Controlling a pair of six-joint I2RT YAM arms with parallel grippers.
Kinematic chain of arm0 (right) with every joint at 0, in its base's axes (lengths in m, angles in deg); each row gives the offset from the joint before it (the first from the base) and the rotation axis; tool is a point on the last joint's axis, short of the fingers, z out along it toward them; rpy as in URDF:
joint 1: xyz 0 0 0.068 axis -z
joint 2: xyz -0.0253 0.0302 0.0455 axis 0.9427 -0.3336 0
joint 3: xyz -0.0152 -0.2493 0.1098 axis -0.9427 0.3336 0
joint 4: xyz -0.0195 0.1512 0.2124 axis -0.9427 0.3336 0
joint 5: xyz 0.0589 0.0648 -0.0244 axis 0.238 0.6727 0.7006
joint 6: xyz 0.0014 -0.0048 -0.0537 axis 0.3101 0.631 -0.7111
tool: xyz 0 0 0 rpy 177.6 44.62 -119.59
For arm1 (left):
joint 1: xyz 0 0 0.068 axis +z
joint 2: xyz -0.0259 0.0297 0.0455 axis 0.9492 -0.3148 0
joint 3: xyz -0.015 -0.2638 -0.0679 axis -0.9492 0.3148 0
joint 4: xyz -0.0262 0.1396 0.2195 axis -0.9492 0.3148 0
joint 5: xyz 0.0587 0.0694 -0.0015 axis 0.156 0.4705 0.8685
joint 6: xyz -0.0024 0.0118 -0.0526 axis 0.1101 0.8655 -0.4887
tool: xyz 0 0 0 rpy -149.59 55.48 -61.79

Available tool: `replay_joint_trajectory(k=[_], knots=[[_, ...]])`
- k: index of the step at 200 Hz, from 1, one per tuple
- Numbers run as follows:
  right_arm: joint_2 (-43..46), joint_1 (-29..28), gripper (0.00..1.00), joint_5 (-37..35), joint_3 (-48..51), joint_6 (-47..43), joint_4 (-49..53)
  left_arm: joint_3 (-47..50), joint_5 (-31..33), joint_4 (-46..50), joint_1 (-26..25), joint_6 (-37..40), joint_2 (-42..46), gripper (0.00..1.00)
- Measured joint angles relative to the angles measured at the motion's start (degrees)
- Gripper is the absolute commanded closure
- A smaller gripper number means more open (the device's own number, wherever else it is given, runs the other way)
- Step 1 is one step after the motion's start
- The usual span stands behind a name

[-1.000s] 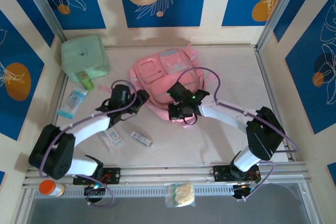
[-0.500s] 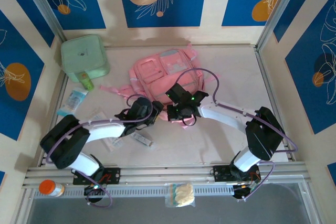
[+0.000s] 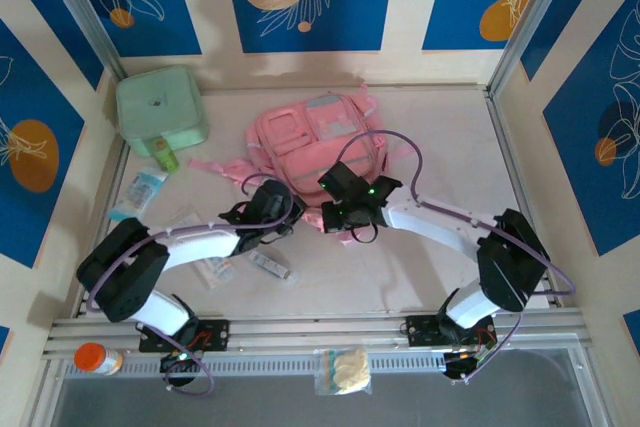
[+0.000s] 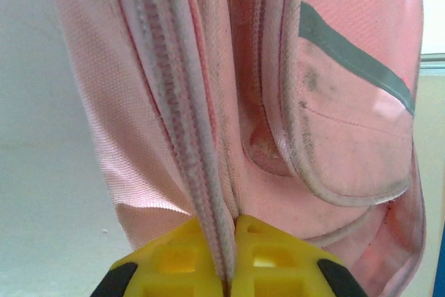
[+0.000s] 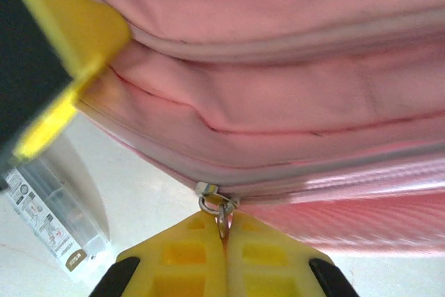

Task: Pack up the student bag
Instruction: Zip the student bag at the top-center of the table.

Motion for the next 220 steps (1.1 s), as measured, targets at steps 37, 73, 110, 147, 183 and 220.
replay_joint_trajectory(k=[37,73,110,147,183,220], knots=[[4.7,2.8,1.0,-0.2,2.4,-0.1,0.1,-1.0,-9.2,6.1,11.6,10.6,3.1,1.0],[3.5,1.0,1.0,-0.2,0.3,-1.3,-0.6,-5.6,-16.3,12.0,19.5,19.7,1.6,1.0],[-0.8,-0.3,1.0,2.5,-2.8,-1.1,-2.5,-7.7,-16.3,14.9,23.4,26.1,1.4,0.71],[-3.7,-0.8,1.0,2.8,-3.5,-1.1,-2.6,-3.8,-12.5,17.1,23.2,26.2,14.0,0.5],[-3.9,-1.1,1.0,2.8,-2.4,-1.2,-4.0,-0.4,-9.1,16.9,14.0,17.2,22.3,0.41],[-5.1,-1.3,1.0,2.6,-1.3,-1.9,-5.3,-0.2,-5.9,14.7,4.9,7.6,16.7,0.4]])
